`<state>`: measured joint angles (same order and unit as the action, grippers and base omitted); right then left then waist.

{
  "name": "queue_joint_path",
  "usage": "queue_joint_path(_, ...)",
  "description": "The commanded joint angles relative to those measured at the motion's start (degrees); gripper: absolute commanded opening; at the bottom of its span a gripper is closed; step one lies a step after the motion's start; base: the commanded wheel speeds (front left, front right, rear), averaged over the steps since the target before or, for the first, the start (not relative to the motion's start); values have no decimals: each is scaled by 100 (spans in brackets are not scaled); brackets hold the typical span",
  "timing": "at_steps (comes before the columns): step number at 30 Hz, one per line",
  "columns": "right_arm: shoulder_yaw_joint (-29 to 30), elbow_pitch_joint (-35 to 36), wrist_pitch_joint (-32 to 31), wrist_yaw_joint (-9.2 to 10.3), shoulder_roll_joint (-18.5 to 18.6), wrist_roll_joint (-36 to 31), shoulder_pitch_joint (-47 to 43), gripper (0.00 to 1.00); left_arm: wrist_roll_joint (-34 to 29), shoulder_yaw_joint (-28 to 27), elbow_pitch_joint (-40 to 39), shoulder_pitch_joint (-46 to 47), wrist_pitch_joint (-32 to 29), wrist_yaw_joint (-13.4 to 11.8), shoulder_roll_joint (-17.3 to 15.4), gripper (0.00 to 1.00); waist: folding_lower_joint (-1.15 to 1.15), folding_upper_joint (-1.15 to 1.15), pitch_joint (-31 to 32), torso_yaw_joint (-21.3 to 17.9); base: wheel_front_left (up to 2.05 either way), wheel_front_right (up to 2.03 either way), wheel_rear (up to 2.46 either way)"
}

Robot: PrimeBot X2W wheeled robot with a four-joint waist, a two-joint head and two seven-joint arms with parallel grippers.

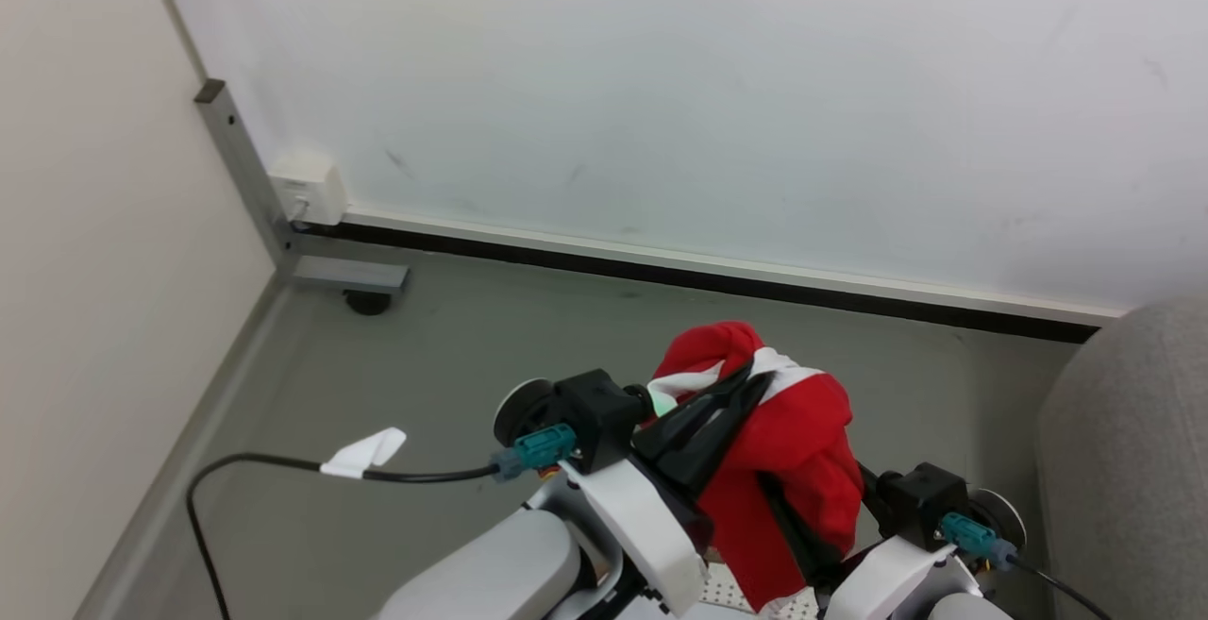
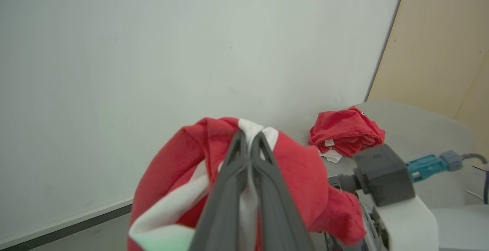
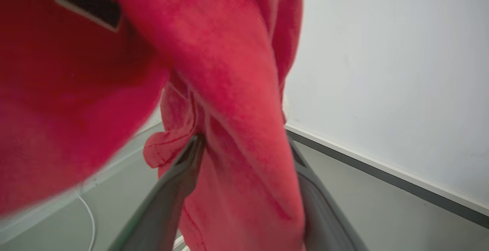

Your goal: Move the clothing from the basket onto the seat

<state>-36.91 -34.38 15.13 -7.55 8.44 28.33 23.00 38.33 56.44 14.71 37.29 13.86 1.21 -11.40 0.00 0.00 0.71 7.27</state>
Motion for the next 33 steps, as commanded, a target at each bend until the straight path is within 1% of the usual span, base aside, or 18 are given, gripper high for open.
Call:
queue_joint_path(1, -120, -166, -3, 13, 13, 128, 167, 100, -70, 27, -4, -20, -1, 31, 41, 0, 0, 0, -2, 127, 0, 0, 0)
queue_joint_path(3, -184, -278, -2, 13, -14, 241, 278, 100, -67, 50, -20, -15, -2, 38, 65, 0, 0, 0, -8, 199, 0, 0, 0)
queue_joint_path(4, -204, -332, -1, 13, -35, 286, 312, 96, -64, 55, -19, -18, -3, 25, 63, 0, 0, 0, -10, 226, 0, 0, 0)
queue_joint_path(5, -204, -359, -1, 13, -57, 341, 348, 50, -60, 55, -15, -23, -2, 16, 57, 0, 0, 0, -12, 246, 0, 0, 0)
queue_joint_path(6, -182, -373, -1, 13, -74, 370, 385, 27, -54, 52, -11, -29, 0, 7, 49, 0, 0, 0, -12, 261, 0, 0, 0)
queue_joint_path(7, -152, -356, 0, 13, -94, 406, 402, 0, -43, 45, -7, -35, 2, 1, 38, 0, 0, 0, -14, 272, 0, 0, 0)
queue_joint_path(16, -21, -156, 1, 13, -166, 372, 256, 0, 28, -3, 7, -66, 24, -48, -54, 0, 0, 0, -44, 232, 0, 0, 0)
queue_joint_path(27, 385, 101, 1, 13, -180, 242, 111, 0, 52, 9, -1, -95, 10, -100, -112, 0, 0, 0, -76, 91, 0, 0, 0)
queue_joint_path(28, 446, 124, 1, 13, -184, 221, 90, 0, 55, 8, -6, -95, 8, -105, -118, 19, 0, 0, -82, 77, 0, 0, 0)
queue_joint_path(29, 500, 154, 1, 13, -186, 203, 71, 0, 61, 7, -9, -96, 7, -113, -125, 41, 0, 0, -89, 60, 0, 0, 0)
queue_joint_path(30, 559, 185, 1, 13, -187, 172, 58, 0, 66, 2, -14, -97, 6, -116, -131, 76, 0, 0, -96, 39, 0, 0, 0)
queue_joint_path(31, 619, 211, 1, 13, -192, 153, 50, 0, 70, -7, -23, -97, 8, -127, -138, 100, 0, 0, -105, 13, 0, 0, 0)
queue_joint_path(33, 750, 269, 1, 13, -197, 97, 37, 0, 73, -11, -42, -96, 8, -140, -153, 100, 0, 0, -126, -49, 0, 0, 0)
